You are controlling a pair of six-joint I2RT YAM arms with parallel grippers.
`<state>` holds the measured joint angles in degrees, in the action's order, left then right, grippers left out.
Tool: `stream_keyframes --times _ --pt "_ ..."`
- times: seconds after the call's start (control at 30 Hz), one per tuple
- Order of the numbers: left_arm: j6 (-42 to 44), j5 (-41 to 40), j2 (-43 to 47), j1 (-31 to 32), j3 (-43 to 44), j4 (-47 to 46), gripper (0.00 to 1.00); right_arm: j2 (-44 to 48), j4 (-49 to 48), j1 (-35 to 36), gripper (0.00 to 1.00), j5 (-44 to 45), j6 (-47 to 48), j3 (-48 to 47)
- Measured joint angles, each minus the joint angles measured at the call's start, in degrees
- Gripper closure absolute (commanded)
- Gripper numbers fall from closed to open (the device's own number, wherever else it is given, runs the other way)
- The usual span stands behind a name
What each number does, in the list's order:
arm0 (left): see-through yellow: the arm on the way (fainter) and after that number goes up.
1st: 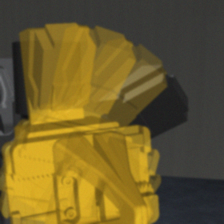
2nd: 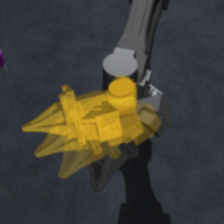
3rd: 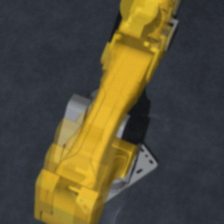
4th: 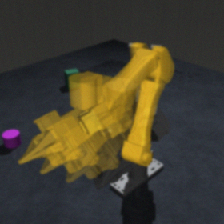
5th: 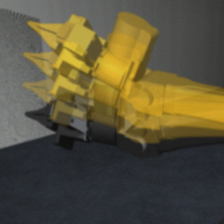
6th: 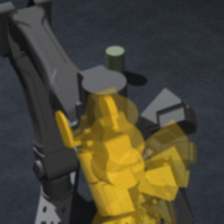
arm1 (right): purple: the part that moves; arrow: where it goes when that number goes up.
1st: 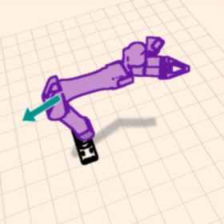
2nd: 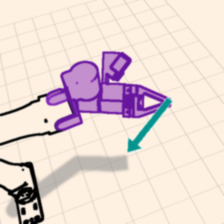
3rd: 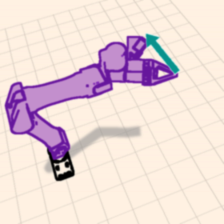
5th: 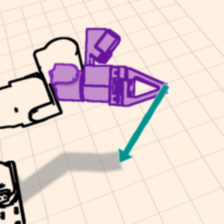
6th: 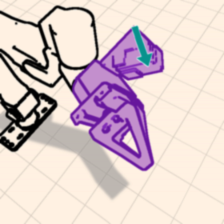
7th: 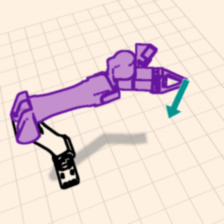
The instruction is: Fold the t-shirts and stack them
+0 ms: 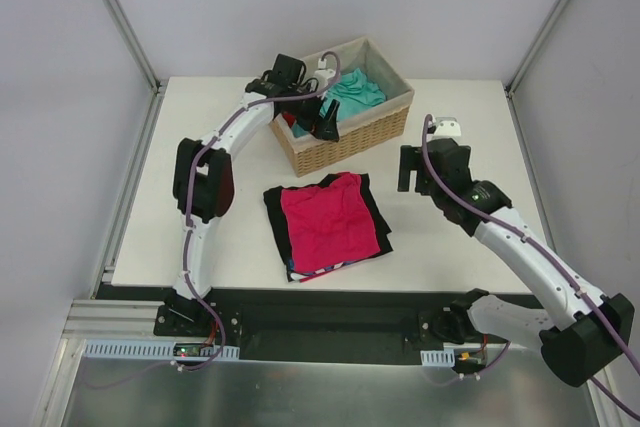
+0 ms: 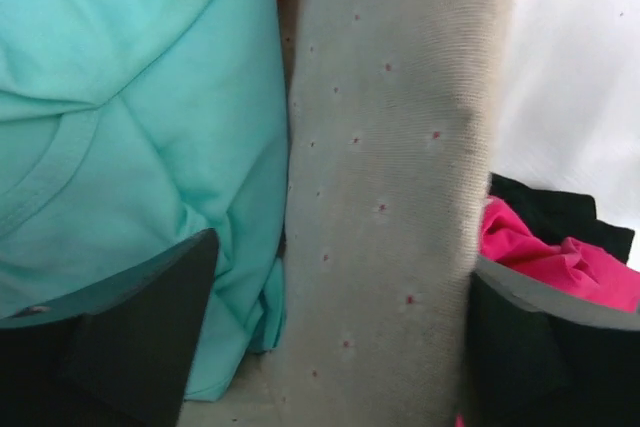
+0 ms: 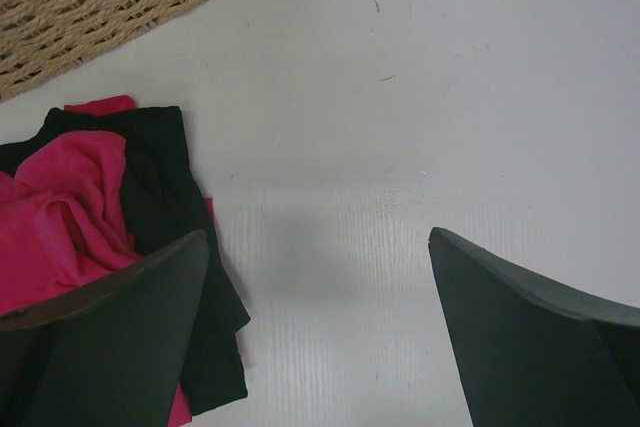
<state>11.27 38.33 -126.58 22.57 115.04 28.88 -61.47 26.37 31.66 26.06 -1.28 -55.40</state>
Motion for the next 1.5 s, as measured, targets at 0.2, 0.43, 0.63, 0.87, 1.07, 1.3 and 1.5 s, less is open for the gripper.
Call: stream_keyframes --times 0.2,0.43,0.63,0.87,1.07,1.3,1.5 --pt "-0.5 -3.2 0.5 1.8 1.6 0.8 1.00 1.2 0.0 0.0 0.03 0.0 -0.2 0.0" --pt "-1.3 -7.5 2.0 1.4 -0.7 0.5 1.00 3.0 0.1 0.0 0.03 -0.2 -0.4 1.0" --pt "-2.1 -13.4 6.3 0.8 -7.2 -3.0 1.00 4.4 0.0 0.1 0.03 -1.7 -1.3 1.7" --pt "-5.3 -22.1 11.8 -0.6 -14.0 -3.4 1.00 5.4 0.0 1.4 0.04 -2.9 -1.5 1.7" --pt "-8.9 -31.1 16.9 -1.4 -20.0 -3.0 1.00 5.5 0.0 2.6 0.03 -3.0 -1.5 1.7" --pt "-19.2 -43.6 26.4 -9.6 -32.3 -5.4 1.00 5.2 0.0 5.7 0.04 -3.0 -1.7 1.7" --pt "-27.0 -56.2 33.2 -19.8 -41.0 -5.6 1.00 4.1 0.0 8.9 0.04 -2.6 -2.3 1.7"
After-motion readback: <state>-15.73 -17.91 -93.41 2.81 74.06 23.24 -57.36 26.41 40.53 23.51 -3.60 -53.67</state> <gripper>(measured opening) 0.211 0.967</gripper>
